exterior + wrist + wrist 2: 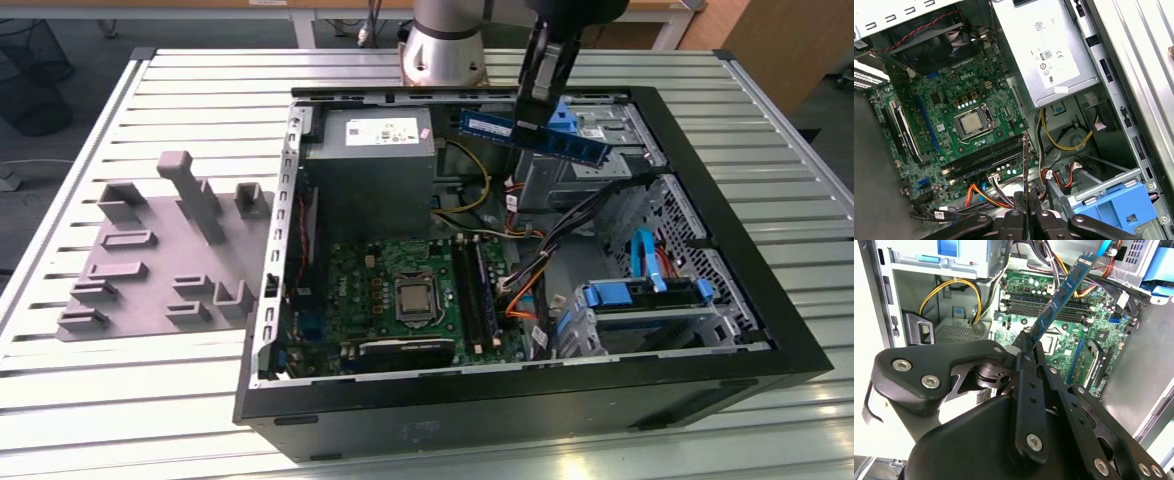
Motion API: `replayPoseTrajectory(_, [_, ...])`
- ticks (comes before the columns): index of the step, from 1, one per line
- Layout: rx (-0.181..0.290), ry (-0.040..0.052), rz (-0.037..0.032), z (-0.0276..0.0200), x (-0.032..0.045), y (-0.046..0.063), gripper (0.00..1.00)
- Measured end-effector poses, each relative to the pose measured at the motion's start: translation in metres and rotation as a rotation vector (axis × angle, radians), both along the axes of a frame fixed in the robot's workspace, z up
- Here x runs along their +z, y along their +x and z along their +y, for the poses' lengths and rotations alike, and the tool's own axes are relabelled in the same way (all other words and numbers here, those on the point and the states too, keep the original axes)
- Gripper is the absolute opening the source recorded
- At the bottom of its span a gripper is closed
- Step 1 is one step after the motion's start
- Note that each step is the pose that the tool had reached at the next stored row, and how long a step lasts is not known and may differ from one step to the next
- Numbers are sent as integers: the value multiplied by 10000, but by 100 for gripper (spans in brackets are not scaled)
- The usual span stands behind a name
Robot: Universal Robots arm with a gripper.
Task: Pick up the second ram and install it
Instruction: 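Insert the second ram into the second slot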
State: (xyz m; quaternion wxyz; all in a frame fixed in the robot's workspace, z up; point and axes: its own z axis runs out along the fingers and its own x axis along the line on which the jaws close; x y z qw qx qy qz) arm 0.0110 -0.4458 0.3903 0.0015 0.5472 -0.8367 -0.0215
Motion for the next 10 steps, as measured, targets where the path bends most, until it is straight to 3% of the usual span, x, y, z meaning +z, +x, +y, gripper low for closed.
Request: replayPoseTrajectory(10, [-187, 0, 0, 0, 0, 0, 14])
